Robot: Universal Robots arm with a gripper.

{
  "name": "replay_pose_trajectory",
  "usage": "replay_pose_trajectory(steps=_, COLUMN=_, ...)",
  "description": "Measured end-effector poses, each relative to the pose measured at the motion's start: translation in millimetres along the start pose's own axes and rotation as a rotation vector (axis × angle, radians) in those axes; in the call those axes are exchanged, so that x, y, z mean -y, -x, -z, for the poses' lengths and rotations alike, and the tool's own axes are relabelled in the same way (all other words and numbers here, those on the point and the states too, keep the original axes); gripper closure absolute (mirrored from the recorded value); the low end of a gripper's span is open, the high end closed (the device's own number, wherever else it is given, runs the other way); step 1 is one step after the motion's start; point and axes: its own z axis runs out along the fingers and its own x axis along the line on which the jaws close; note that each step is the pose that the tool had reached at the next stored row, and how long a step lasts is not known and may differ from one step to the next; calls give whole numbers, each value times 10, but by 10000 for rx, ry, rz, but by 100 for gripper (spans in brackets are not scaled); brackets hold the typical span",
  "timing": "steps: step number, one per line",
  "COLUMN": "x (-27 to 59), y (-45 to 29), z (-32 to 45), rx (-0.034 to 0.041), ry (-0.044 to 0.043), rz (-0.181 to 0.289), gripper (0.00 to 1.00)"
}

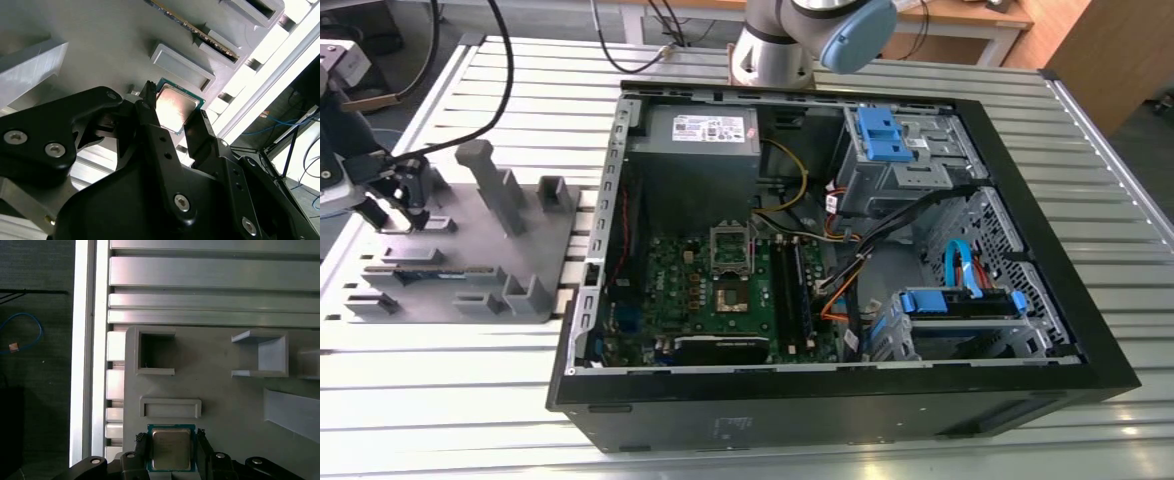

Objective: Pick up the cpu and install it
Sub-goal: 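Pick up the cpu and move it towards the insertion slot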

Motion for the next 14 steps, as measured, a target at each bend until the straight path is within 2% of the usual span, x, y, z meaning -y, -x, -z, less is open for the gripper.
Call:
replay_pose_trajectory(steps=7, x=-4, y=1, z=104, rx=3, ry=4, rz=0, gripper=53)
replay_pose_trajectory(steps=14, x=-4, y=2, z=117, rx=3, ry=3, rz=0, gripper=53)
